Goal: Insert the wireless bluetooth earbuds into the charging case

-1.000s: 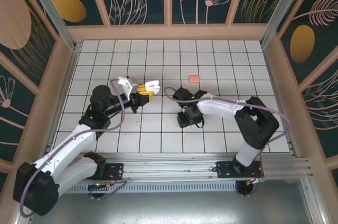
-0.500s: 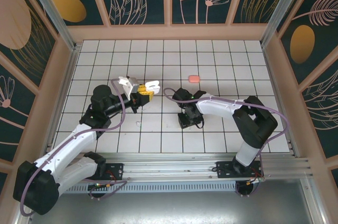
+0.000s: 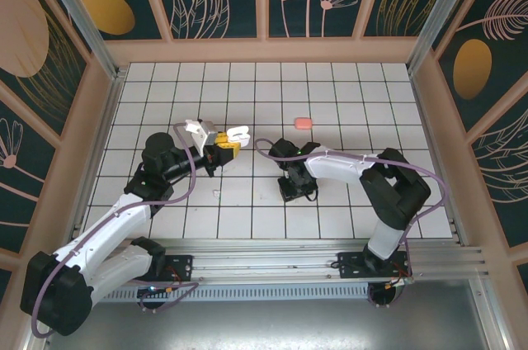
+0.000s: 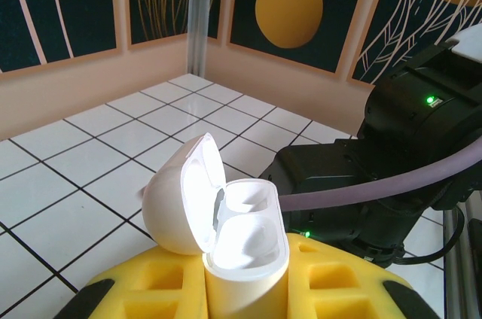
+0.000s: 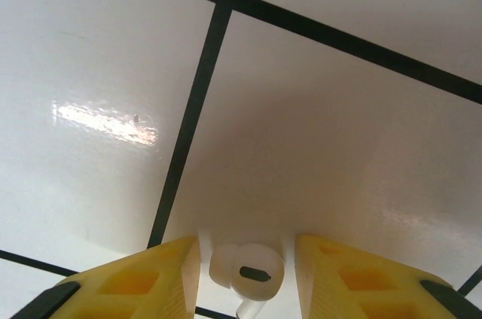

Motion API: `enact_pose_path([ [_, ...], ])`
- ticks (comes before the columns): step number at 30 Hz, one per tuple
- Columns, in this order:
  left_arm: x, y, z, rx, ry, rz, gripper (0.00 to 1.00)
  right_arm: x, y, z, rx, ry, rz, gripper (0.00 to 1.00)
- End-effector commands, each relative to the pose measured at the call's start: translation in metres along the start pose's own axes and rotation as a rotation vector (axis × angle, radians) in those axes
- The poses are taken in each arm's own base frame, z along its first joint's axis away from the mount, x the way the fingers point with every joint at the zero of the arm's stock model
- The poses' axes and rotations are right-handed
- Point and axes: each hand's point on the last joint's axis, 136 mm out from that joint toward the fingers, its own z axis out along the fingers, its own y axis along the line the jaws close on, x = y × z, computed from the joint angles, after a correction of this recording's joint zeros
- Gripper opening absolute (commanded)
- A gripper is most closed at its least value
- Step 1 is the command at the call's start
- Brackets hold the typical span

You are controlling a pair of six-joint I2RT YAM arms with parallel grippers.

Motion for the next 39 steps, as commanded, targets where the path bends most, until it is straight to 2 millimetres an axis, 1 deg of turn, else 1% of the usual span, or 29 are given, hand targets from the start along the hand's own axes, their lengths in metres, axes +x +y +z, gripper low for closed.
enact_pose_path([
  [1,-0.002,-0.002,0.000,0.009,-0.007,0.020,0.03,0.001,0.000,0.003,0.018,0.019,-0.027,0.36],
  [6,-0.005,-0.002,0.000,0.007,-0.009,0.027,0.03,-0.001,0.000,0.000,0.027,0.012,-0.027,0.32],
  [10,-0.005,-0.002,0.001,0.007,-0.008,0.025,0.03,-0.005,-0.002,-0.010,0.035,-0.001,-0.022,0.29],
  [15,-0.004,0.000,0.002,0.008,-0.007,0.022,0.03,-0.019,-0.008,-0.031,0.064,-0.058,0.002,0.28],
  [18,-0.005,0.000,0.004,0.013,-0.008,0.024,0.01,-0.031,-0.013,-0.049,0.074,-0.110,0.030,0.28],
  [22,-0.008,0.002,0.004,0.003,-0.032,0.018,0.00,-0.049,-0.020,-0.081,0.103,-0.207,0.077,0.27],
  [30,-0.013,0.002,0.006,0.011,-0.058,0.006,0.00,-0.086,-0.035,-0.162,0.176,-0.464,0.140,0.26],
  [34,-0.013,0.002,0.009,0.025,-0.066,-0.003,0.00,-0.101,-0.032,-0.203,0.175,-0.605,0.135,0.25],
  [37,-0.014,0.003,0.012,0.029,-0.075,-0.023,0.00,-0.109,-0.020,-0.240,0.168,-0.732,0.103,0.24],
  [39,-0.015,0.004,0.014,0.035,-0.088,-0.045,0.00,-0.111,-0.012,-0.260,0.157,-0.802,0.085,0.24],
])
